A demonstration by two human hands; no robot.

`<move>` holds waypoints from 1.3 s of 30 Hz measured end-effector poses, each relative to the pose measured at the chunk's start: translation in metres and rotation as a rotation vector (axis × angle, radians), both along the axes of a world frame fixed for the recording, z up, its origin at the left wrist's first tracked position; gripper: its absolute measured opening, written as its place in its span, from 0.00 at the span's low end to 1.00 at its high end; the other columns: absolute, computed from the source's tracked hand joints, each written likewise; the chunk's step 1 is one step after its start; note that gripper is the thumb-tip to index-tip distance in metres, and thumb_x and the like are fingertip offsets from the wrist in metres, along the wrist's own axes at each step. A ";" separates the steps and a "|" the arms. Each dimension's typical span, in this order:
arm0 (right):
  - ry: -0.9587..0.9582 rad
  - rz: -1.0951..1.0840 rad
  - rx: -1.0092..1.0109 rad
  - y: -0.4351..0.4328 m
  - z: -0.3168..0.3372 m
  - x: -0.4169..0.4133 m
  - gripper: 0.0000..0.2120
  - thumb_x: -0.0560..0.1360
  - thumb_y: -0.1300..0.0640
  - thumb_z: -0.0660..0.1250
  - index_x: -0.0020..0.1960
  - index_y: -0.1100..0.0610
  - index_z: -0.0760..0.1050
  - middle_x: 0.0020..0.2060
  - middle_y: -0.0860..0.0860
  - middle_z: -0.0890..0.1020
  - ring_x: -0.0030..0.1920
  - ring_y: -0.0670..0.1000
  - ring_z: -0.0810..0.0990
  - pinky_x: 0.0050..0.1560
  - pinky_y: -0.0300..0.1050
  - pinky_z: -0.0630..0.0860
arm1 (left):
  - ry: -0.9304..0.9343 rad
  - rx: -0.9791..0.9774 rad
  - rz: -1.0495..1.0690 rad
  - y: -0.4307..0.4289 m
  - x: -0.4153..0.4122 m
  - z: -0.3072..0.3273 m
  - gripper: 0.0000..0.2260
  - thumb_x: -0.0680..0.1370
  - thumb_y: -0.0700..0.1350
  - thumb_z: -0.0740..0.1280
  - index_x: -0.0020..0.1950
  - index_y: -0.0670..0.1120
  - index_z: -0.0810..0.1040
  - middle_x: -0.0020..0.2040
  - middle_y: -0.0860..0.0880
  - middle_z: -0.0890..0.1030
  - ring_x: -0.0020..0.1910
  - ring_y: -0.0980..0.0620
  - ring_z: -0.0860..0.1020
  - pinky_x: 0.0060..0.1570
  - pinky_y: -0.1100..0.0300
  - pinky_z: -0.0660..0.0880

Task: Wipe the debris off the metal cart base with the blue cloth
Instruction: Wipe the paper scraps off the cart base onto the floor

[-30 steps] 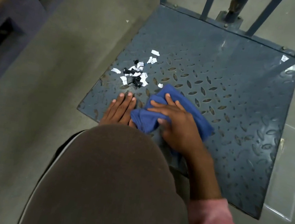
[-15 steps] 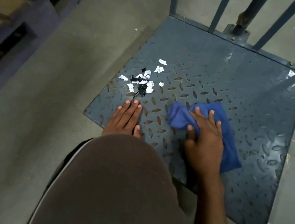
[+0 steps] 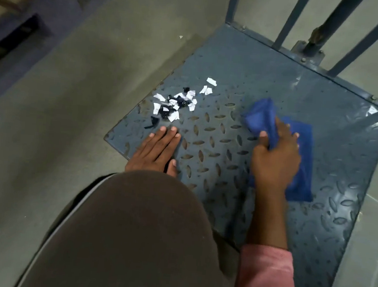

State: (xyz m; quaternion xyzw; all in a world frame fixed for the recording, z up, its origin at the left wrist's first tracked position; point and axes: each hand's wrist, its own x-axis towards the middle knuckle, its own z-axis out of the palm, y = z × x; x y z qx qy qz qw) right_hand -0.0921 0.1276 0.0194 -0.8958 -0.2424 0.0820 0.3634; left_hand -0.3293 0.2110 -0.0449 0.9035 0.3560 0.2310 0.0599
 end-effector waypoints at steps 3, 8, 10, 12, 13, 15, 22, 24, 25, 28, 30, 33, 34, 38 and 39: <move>-0.030 0.052 -0.128 0.021 -0.010 0.012 0.25 0.84 0.51 0.62 0.79 0.51 0.64 0.80 0.55 0.62 0.81 0.61 0.52 0.80 0.57 0.53 | -0.007 0.016 0.002 0.001 0.000 -0.002 0.24 0.83 0.45 0.59 0.79 0.41 0.71 0.79 0.44 0.70 0.81 0.46 0.65 0.82 0.48 0.59; -0.003 0.192 -0.181 0.099 -0.006 0.022 0.26 0.84 0.50 0.59 0.81 0.51 0.59 0.81 0.55 0.57 0.81 0.60 0.52 0.78 0.54 0.54 | -0.021 0.016 -0.003 0.002 0.000 -0.003 0.24 0.83 0.45 0.59 0.79 0.41 0.71 0.79 0.45 0.71 0.81 0.46 0.65 0.82 0.50 0.58; 0.008 0.263 -0.175 0.128 -0.003 0.010 0.25 0.85 0.52 0.58 0.80 0.51 0.60 0.81 0.57 0.59 0.80 0.60 0.57 0.76 0.52 0.58 | -0.029 0.017 -0.006 0.003 -0.001 -0.004 0.24 0.83 0.45 0.59 0.79 0.41 0.71 0.79 0.44 0.71 0.81 0.46 0.65 0.81 0.48 0.59; 0.045 0.328 -0.098 0.147 -0.003 -0.007 0.22 0.84 0.53 0.59 0.78 0.51 0.66 0.78 0.57 0.67 0.76 0.59 0.66 0.71 0.50 0.64 | -0.029 0.038 -0.025 0.006 -0.001 -0.005 0.24 0.83 0.45 0.58 0.78 0.41 0.71 0.79 0.44 0.71 0.81 0.45 0.65 0.81 0.47 0.60; 0.079 0.348 -0.023 0.151 -0.001 -0.013 0.21 0.83 0.54 0.60 0.76 0.52 0.70 0.72 0.56 0.74 0.71 0.58 0.72 0.68 0.51 0.67 | -0.031 0.045 -0.034 0.007 -0.001 -0.006 0.24 0.83 0.45 0.58 0.79 0.40 0.71 0.79 0.43 0.71 0.81 0.45 0.64 0.81 0.47 0.60; 0.221 0.328 0.219 0.152 0.006 -0.017 0.16 0.81 0.54 0.62 0.65 0.57 0.79 0.53 0.52 0.83 0.53 0.53 0.80 0.58 0.51 0.76 | -0.032 0.050 -0.042 0.008 -0.002 -0.005 0.23 0.83 0.43 0.60 0.78 0.40 0.71 0.79 0.43 0.71 0.81 0.45 0.63 0.82 0.50 0.56; 0.009 0.087 0.096 0.120 0.004 0.023 0.15 0.84 0.53 0.61 0.66 0.58 0.76 0.58 0.58 0.82 0.59 0.59 0.79 0.47 0.44 0.67 | -0.023 0.039 -0.018 0.006 -0.001 -0.004 0.25 0.82 0.43 0.63 0.79 0.40 0.70 0.80 0.43 0.70 0.81 0.46 0.61 0.83 0.53 0.51; -0.070 0.182 -0.079 0.124 -0.006 0.013 0.19 0.84 0.54 0.59 0.72 0.59 0.71 0.69 0.60 0.76 0.70 0.62 0.72 0.62 0.49 0.68 | -0.028 0.048 -0.033 0.006 -0.001 -0.006 0.24 0.82 0.44 0.62 0.79 0.40 0.70 0.79 0.43 0.71 0.81 0.46 0.62 0.83 0.51 0.53; -0.106 0.264 -0.138 0.130 -0.011 0.005 0.20 0.85 0.55 0.58 0.75 0.59 0.68 0.73 0.61 0.72 0.74 0.62 0.68 0.69 0.52 0.66 | -0.031 0.054 -0.037 0.007 -0.001 -0.008 0.24 0.82 0.44 0.61 0.79 0.40 0.71 0.79 0.43 0.71 0.81 0.46 0.63 0.82 0.50 0.55; -0.175 0.400 -0.160 0.149 -0.011 -0.020 0.21 0.84 0.59 0.58 0.76 0.59 0.67 0.72 0.61 0.72 0.73 0.62 0.69 0.69 0.54 0.67 | -0.040 0.056 -0.028 0.009 0.000 -0.011 0.24 0.82 0.46 0.58 0.78 0.40 0.72 0.78 0.43 0.72 0.80 0.46 0.65 0.80 0.47 0.60; -0.179 0.508 -0.129 0.155 -0.011 -0.030 0.19 0.82 0.59 0.59 0.73 0.57 0.71 0.67 0.60 0.77 0.67 0.62 0.74 0.61 0.54 0.70 | -0.044 0.049 -0.036 0.007 0.000 -0.011 0.24 0.82 0.46 0.57 0.78 0.40 0.72 0.78 0.43 0.72 0.80 0.46 0.65 0.79 0.45 0.62; 0.078 0.673 0.153 0.144 -0.003 -0.032 0.17 0.81 0.55 0.61 0.66 0.59 0.78 0.52 0.52 0.83 0.52 0.52 0.79 0.52 0.44 0.72 | -0.056 0.038 -0.032 0.006 0.000 -0.007 0.24 0.82 0.46 0.58 0.78 0.40 0.73 0.78 0.43 0.73 0.80 0.45 0.67 0.79 0.45 0.63; 0.161 0.651 0.246 0.137 0.001 -0.029 0.16 0.81 0.55 0.61 0.65 0.59 0.78 0.51 0.50 0.83 0.51 0.47 0.78 0.53 0.40 0.72 | -0.057 0.033 -0.030 0.005 0.000 -0.006 0.24 0.82 0.46 0.59 0.78 0.40 0.72 0.78 0.43 0.72 0.80 0.45 0.67 0.79 0.45 0.62; 0.074 0.345 0.282 0.104 0.008 -0.003 0.17 0.83 0.53 0.61 0.69 0.57 0.76 0.60 0.55 0.82 0.59 0.52 0.79 0.59 0.44 0.74 | -0.035 0.030 -0.033 0.005 -0.001 -0.006 0.25 0.82 0.46 0.59 0.79 0.41 0.71 0.79 0.44 0.71 0.81 0.46 0.64 0.80 0.46 0.60; 0.046 0.274 0.258 0.095 0.008 0.003 0.18 0.84 0.52 0.60 0.70 0.57 0.75 0.61 0.56 0.82 0.60 0.55 0.79 0.59 0.44 0.74 | -0.032 0.031 -0.031 0.005 -0.001 -0.007 0.25 0.82 0.46 0.59 0.79 0.41 0.70 0.79 0.44 0.71 0.81 0.46 0.64 0.80 0.47 0.59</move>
